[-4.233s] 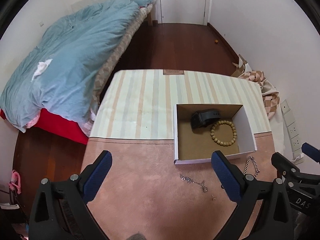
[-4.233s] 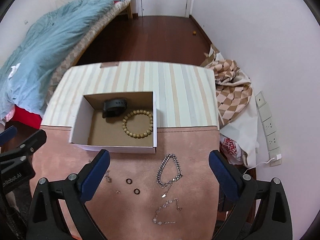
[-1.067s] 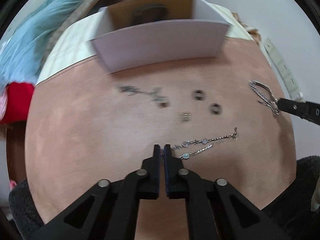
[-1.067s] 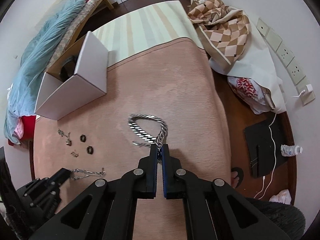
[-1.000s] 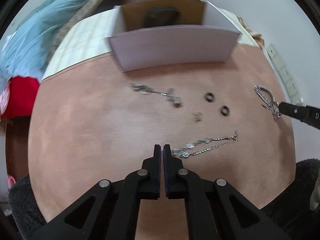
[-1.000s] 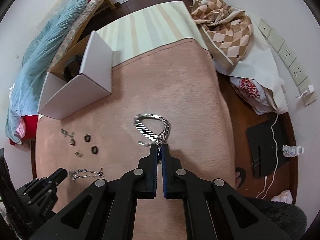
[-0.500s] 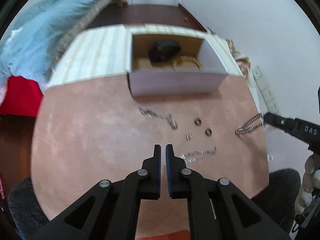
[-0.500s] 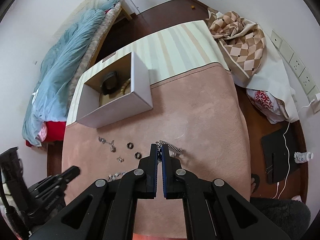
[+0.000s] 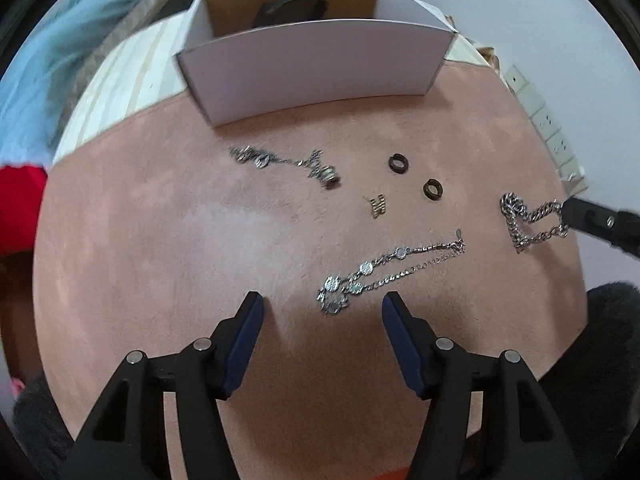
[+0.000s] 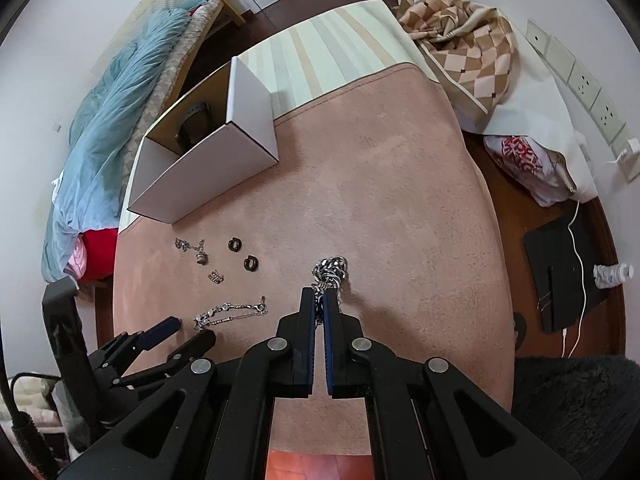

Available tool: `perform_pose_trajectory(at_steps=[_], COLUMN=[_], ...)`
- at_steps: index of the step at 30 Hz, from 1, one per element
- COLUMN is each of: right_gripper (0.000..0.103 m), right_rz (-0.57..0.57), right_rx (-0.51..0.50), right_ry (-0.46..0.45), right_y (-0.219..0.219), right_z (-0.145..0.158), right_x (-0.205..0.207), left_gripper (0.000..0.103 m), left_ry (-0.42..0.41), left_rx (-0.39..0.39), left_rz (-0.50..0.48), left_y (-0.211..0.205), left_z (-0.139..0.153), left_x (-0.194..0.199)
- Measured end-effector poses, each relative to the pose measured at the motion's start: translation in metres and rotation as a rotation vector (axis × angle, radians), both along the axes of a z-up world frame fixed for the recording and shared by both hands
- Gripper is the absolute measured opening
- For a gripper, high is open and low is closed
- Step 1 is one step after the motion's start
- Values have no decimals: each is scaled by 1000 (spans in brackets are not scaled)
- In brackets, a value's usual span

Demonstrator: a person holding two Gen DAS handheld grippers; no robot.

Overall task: Organize jewelry
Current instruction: 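Lift both chains and carry them toward the white box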

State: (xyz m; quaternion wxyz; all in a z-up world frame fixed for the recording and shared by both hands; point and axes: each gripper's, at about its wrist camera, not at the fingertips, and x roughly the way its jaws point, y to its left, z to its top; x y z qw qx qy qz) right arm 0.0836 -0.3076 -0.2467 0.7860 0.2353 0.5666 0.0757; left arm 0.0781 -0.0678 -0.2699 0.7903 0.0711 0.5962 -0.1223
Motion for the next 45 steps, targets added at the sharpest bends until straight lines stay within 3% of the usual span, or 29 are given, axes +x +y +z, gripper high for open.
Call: perform_pose_trajectory(at_steps=[2,3,4,6,12,19,23,27,30,32,33,34,38,44,45], right_gripper=[4,4,4,4,4,4,4,4,4,4,4,4,4,4,4], right_rz=[-2,-2,-1,0,3,14,25,37,37,35,33,32,18,-1,-2], right_rx=[-1,-3,-3,-3,22,55,71,77,76,75,74,75,68,59,56], right_ry=[1,-1,-2,-5,-31,-77,-102,-120,-117,-106,-100,-95,-73,-56,-55], right_y=[0,0,0,1,5,10,15,22,24,24,23,22,17,9,9], right_z=[0,1,2,4,16,38,51,59,58,54,51,48,40,33,33], right_x=[1,1,1,3,4,8,11,14,14,13,13,12,9,8,7], left_gripper=[49,24,9,6,6,0,0,0,10,30,45,47,47,45,31], left_ry=[-37,-48,-48,-27,-31,-62,-99,-66,-46,9,25,35,98,-18,-38], left_rx=[16,17,16,-3,-91,-215,-244,-290,-248,-224,-222,-217,-175,-28,0], left_rz=[-31,-32,-36,-31,25,103,115,110,95,92,92,91,70,-10,-15], left_y=[-7,-8,-9,-11,2,37,48,51,49,45,44,43,31,4,0], left_z=[0,1,3,3,20,64,87,88,73,50,41,35,4,2,2], left_x=[0,0,0,5,8,11,18,23,22,21,20,19,16,4,3])
